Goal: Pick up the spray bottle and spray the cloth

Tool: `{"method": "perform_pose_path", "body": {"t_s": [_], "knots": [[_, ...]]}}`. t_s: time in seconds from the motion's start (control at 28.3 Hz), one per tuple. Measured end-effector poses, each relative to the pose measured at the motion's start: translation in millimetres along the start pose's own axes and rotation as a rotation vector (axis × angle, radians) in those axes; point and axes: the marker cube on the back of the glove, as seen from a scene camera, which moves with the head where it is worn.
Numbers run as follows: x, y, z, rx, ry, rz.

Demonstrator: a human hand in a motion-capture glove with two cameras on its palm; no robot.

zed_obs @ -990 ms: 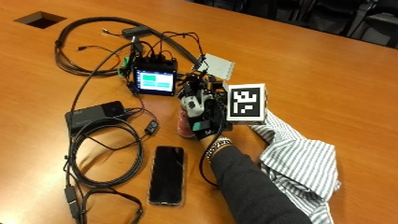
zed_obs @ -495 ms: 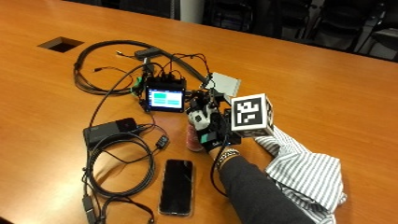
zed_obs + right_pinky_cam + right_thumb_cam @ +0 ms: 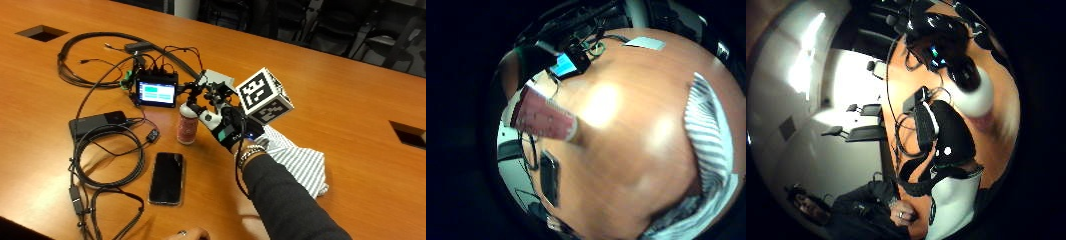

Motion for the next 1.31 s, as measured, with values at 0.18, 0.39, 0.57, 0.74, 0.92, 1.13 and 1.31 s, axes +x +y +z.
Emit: {"method": "perform_pose_path", "body": {"t_s": [0.18, 0.39, 0.57, 0.74, 0.92, 1.13, 1.31], "knots": [[-19, 38, -3, -0.177, 0.172, -0.023], [-60, 91, -25, -0.342, 0.271, -0.116], [-75, 123, -34, -0.383, 0.390, -0.174], [-71, 157, -28, -0.421, 0.484, -0.175], [-52, 188, -29, -0.426, 0.519, -0.131], [-44, 194, -52, -0.430, 0.584, -0.112], [-49, 184, -65, -0.441, 0.615, -0.135]]}}
